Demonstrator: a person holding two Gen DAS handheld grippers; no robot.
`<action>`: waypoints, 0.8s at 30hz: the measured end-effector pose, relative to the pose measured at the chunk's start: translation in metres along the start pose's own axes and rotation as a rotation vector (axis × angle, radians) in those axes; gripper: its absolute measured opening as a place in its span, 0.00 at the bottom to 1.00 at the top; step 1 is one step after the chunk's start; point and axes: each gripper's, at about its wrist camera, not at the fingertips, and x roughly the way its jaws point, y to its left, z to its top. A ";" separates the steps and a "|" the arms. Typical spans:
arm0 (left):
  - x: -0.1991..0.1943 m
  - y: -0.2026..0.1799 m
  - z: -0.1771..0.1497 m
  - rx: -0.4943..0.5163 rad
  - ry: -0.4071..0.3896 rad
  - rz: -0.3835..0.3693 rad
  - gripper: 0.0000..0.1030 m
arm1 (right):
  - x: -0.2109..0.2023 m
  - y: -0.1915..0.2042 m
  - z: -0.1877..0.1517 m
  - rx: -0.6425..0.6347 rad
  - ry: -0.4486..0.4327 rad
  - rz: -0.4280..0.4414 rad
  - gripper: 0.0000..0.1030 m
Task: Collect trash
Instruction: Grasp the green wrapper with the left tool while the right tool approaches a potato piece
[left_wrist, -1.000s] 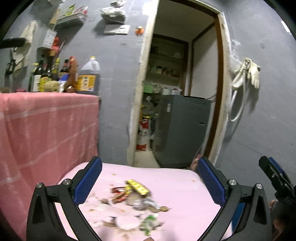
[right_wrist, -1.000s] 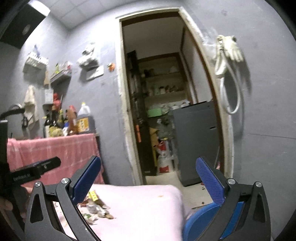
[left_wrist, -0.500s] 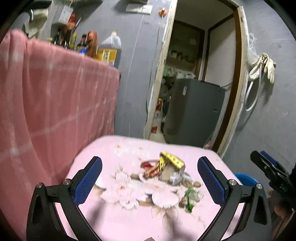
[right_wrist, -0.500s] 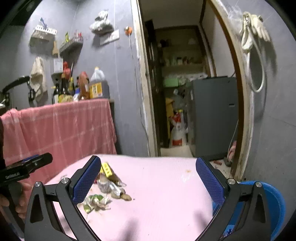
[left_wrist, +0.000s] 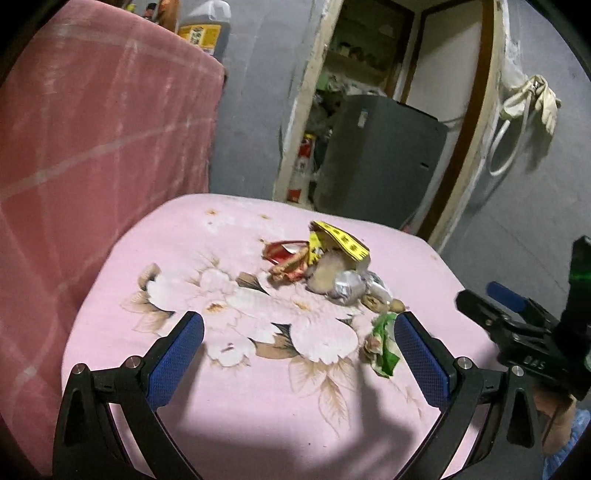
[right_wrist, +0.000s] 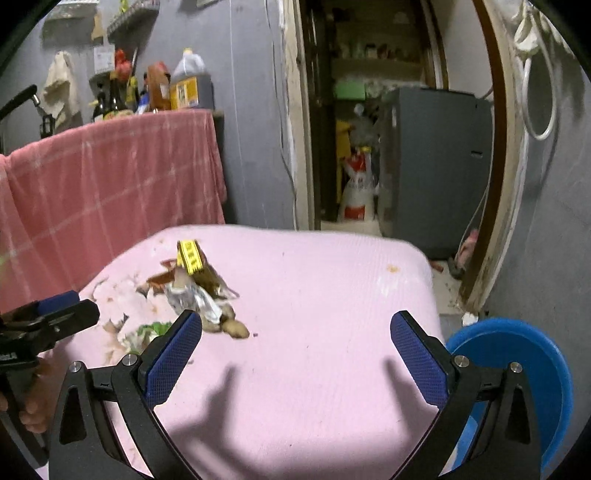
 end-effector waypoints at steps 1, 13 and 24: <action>0.001 -0.002 0.000 0.009 0.008 -0.012 0.97 | 0.002 -0.001 -0.001 0.005 0.014 0.008 0.97; 0.030 -0.028 -0.003 0.107 0.147 -0.140 0.67 | 0.019 -0.006 -0.007 0.028 0.106 0.024 0.81; 0.041 -0.030 0.000 0.094 0.194 -0.186 0.30 | 0.026 -0.005 -0.007 0.022 0.127 0.030 0.76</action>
